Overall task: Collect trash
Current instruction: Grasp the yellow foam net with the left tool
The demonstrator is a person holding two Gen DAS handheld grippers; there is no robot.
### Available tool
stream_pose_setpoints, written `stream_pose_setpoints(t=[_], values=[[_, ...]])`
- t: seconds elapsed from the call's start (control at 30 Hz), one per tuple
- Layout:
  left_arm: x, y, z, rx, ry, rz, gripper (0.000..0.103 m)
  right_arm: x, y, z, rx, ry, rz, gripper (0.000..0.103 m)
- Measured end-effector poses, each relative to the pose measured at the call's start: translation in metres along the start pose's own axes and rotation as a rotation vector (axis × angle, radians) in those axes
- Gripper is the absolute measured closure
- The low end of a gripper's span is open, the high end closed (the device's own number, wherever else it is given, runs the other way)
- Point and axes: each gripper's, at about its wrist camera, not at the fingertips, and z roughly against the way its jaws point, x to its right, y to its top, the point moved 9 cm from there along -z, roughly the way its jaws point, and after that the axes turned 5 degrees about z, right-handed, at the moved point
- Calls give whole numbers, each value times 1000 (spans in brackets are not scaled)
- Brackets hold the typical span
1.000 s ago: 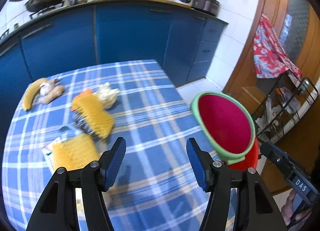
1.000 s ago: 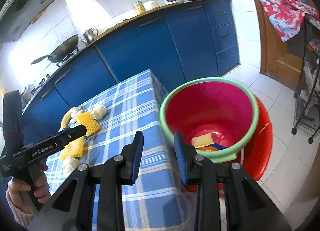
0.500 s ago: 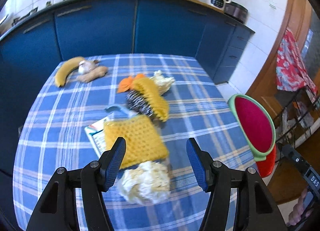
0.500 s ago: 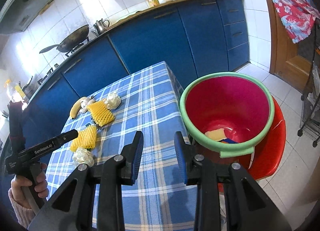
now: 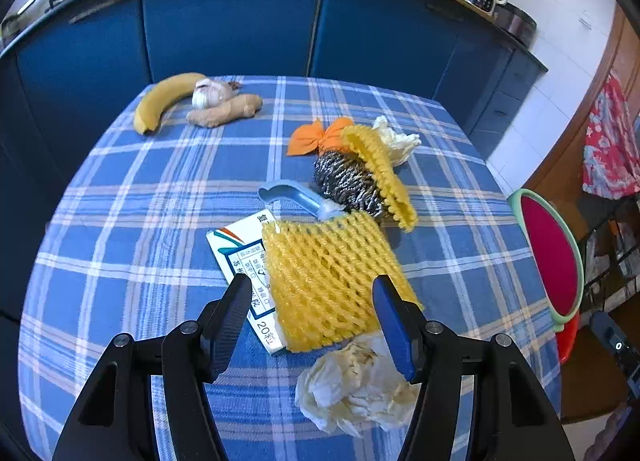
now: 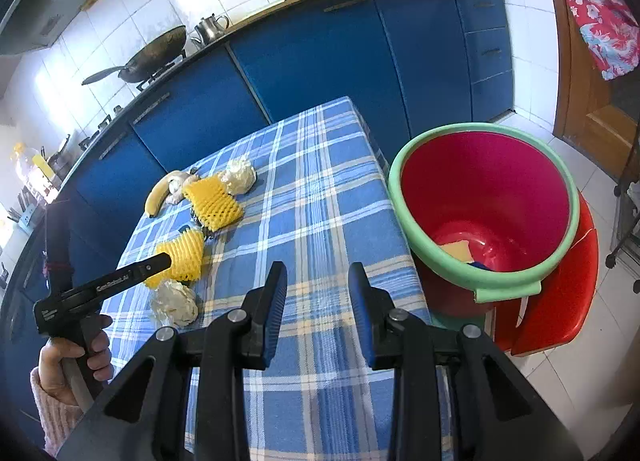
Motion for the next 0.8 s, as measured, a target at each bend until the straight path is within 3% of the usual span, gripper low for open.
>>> stream_pose_setpoints(t=[0.17, 0.27, 0.37, 0.57, 0.8], values=[[-2, -1, -10, -14, -38, 32, 69, 0, 0, -8, -17, -5, -3, 69], [-4, 0, -12, -10, -55, 55, 73, -3, -1, -12, -25, 0, 0, 69], [-4, 1, -12, -9, -74, 66, 84, -7, -2, -17, -34, 6, 11, 69], [-1, 4, -6, 5, -137, 98, 91, -12, -3, -20, -32, 19, 22, 69], [5, 10, 31, 83, -194, 72, 91, -26, -3, -10, -18, 32, 46, 69]])
